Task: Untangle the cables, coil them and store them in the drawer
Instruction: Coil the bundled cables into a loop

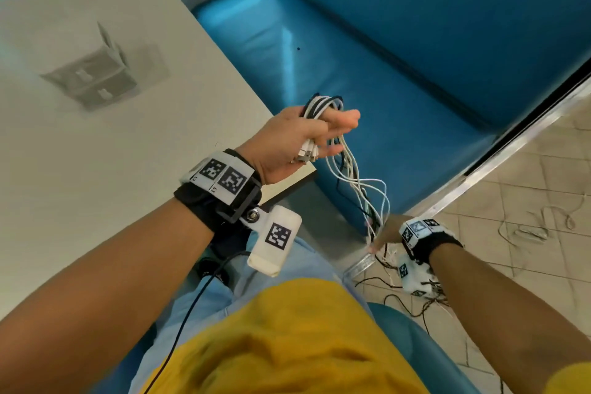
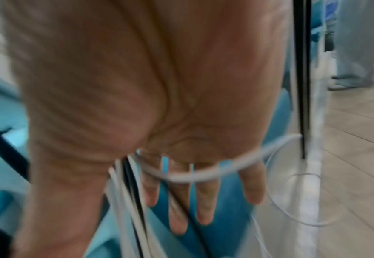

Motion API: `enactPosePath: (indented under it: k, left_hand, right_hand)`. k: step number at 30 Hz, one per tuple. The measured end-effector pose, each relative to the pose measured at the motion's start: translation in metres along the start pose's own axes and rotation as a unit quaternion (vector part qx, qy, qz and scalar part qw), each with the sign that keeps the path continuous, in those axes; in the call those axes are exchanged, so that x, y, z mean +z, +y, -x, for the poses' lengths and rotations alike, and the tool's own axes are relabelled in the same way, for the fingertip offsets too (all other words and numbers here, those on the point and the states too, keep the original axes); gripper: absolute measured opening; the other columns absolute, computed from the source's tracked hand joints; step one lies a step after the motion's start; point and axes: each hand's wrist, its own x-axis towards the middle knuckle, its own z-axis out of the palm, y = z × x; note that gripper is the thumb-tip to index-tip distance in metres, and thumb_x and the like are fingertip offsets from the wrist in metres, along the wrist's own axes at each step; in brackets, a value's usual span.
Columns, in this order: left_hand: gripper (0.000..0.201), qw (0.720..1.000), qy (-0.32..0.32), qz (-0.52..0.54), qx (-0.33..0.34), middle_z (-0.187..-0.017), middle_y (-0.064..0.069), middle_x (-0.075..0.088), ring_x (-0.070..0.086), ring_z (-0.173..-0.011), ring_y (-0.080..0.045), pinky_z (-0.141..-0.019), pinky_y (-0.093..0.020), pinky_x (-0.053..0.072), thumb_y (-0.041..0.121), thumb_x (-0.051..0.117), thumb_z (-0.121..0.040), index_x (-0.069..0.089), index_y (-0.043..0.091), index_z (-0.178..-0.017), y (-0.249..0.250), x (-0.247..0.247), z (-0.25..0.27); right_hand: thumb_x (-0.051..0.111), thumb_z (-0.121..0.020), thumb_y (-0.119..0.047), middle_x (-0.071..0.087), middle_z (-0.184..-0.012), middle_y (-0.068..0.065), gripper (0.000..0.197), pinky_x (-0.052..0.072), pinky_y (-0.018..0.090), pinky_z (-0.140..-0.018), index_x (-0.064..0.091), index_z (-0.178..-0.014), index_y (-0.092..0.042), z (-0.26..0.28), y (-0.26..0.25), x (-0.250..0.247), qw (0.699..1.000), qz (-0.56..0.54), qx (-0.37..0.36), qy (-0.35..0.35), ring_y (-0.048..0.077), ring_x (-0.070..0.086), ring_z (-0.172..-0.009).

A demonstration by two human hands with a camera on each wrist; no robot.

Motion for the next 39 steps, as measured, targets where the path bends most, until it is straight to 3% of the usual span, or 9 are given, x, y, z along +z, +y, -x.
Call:
enactPosePath:
  k: [4,8,12,15,21,26,30,34,39]
  left_hand:
    - [0.039,0.997,-0.010,-0.033,-0.072,-0.103,-0.012,0.071,0.069,-0.096,-0.026,-0.078,-0.028,0.058,-0.015,0.032,-0.079,0.066,0.002,-0.090,-0.012,0.001,-0.003]
    - [0.032,0.992,0.007,-0.032,-0.118,-0.088,-0.013,0.071,0.071,-0.078,-0.023,-0.066,-0.025,0.058,-0.012,0.034,-0.087,0.061,0.006,-0.085,-0.019,-0.001,-0.001]
    - [0.026,0.991,0.003,-0.005,-0.135,-0.081,-0.012,0.071,0.069,-0.065,-0.019,-0.059,-0.024,0.056,-0.009,0.040,-0.089,0.060,0.008,-0.083,-0.019,-0.004,0.005]
    - [0.022,0.992,-0.015,0.016,-0.125,-0.073,-0.006,0.069,0.064,-0.057,-0.013,-0.052,-0.021,0.051,0.000,0.044,-0.093,0.063,0.010,-0.092,-0.010,-0.009,0.016]
    - [0.056,0.995,-0.040,0.057,-0.071,-0.043,0.008,0.041,0.040,-0.041,-0.006,-0.044,-0.017,0.036,0.024,0.046,-0.090,0.039,-0.005,-0.138,0.012,-0.025,0.038]
    - [0.036,0.992,0.023,0.123,0.014,-0.046,0.010,0.035,0.032,-0.042,-0.004,-0.046,-0.016,0.033,0.023,0.045,-0.090,0.058,0.018,-0.123,0.026,-0.045,0.050]
    - [0.040,0.973,0.094,0.191,0.092,-0.111,-0.001,0.068,0.066,-0.076,-0.010,-0.062,-0.017,0.051,0.013,0.050,-0.087,0.057,0.021,-0.125,0.041,-0.071,0.062]
    - [0.049,0.956,0.117,0.232,0.133,-0.134,-0.007,0.056,0.053,-0.127,-0.025,-0.095,-0.035,0.052,-0.002,0.037,-0.085,0.061,0.018,-0.123,0.047,-0.106,0.079]
    - [0.036,0.977,0.093,0.162,0.099,-0.096,-0.004,0.071,0.069,-0.084,-0.017,-0.076,-0.028,0.056,0.005,0.044,-0.082,0.074,0.019,-0.093,0.054,-0.128,0.110]
  right_hand:
    - [0.090,-0.046,-0.051,0.032,-0.151,-0.006,0.127,0.032,0.043,-0.112,0.020,-0.149,-0.027,0.025,-0.018,-0.055,0.995,-0.020,-0.049,0.082,0.021,0.035,-0.138]
    - [0.088,-0.063,-0.032,0.011,-0.160,0.006,0.129,0.020,0.031,-0.114,-0.004,-0.153,-0.021,0.085,-0.060,-0.095,0.958,-0.077,-0.144,0.235,0.018,0.013,-0.147]
    - [0.082,-0.071,-0.020,0.036,-0.151,-0.002,0.093,0.024,0.020,-0.111,0.029,-0.148,-0.023,0.126,-0.123,-0.093,0.892,-0.091,-0.375,0.235,0.008,0.032,-0.138]
    - [0.067,-0.079,-0.014,0.068,-0.102,0.010,0.031,0.050,0.032,-0.084,0.062,-0.108,-0.007,0.122,-0.152,-0.086,0.842,-0.133,-0.472,0.224,0.014,0.063,-0.094]
    - [0.045,-0.100,-0.008,0.047,-0.063,-0.001,0.022,0.041,0.022,-0.041,0.060,-0.085,-0.005,0.121,-0.184,-0.082,0.842,-0.213,-0.446,0.217,0.006,0.044,-0.050]
    - [0.053,-0.098,-0.023,0.026,-0.058,-0.004,0.034,0.024,0.014,-0.042,0.045,-0.073,-0.002,0.119,-0.209,-0.091,0.879,-0.160,-0.400,0.205,0.004,0.025,-0.041]
    - [0.059,-0.093,-0.037,0.032,-0.061,-0.004,0.039,0.028,0.023,-0.053,0.042,-0.068,-0.013,0.113,-0.225,-0.078,0.878,-0.118,-0.395,0.245,0.007,0.029,-0.053]
    - [0.054,-0.096,-0.036,0.039,-0.065,-0.001,0.037,0.031,0.021,-0.055,0.054,-0.079,-0.003,0.128,-0.245,-0.071,0.852,-0.111,-0.440,0.262,0.007,0.034,-0.058]
    - [0.046,-0.100,-0.031,0.037,-0.060,-0.006,0.039,0.028,0.019,-0.051,0.054,-0.079,0.001,0.147,-0.274,-0.076,0.824,-0.137,-0.427,0.347,0.005,0.032,-0.053]
